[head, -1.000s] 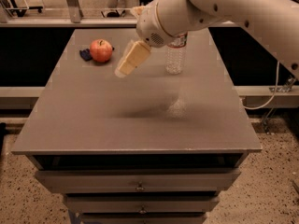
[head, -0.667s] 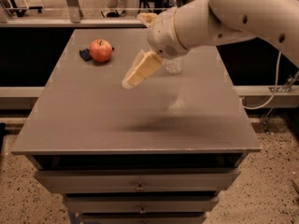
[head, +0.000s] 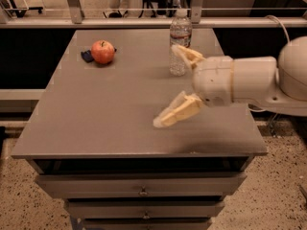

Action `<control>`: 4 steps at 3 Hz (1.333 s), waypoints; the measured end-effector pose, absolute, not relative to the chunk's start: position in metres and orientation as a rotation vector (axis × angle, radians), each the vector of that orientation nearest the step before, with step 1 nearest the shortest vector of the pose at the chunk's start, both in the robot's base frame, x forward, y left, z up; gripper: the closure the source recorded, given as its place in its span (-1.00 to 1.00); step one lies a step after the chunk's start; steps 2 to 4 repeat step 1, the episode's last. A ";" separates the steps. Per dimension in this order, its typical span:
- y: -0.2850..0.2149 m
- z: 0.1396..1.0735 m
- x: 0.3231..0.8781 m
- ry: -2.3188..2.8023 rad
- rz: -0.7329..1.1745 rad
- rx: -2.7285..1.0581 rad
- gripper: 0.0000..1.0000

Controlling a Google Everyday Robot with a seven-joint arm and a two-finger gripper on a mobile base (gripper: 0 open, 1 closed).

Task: Move apple near rxbar blueberry

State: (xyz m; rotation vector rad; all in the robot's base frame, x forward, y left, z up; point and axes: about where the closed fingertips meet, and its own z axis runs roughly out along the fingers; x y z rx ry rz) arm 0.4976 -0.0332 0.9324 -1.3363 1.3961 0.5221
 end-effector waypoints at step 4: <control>-0.087 0.936 0.487 1.425 0.457 -1.241 -1.00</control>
Offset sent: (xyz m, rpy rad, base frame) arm 0.0000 0.0000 0.0000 0.0000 0.0000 0.0000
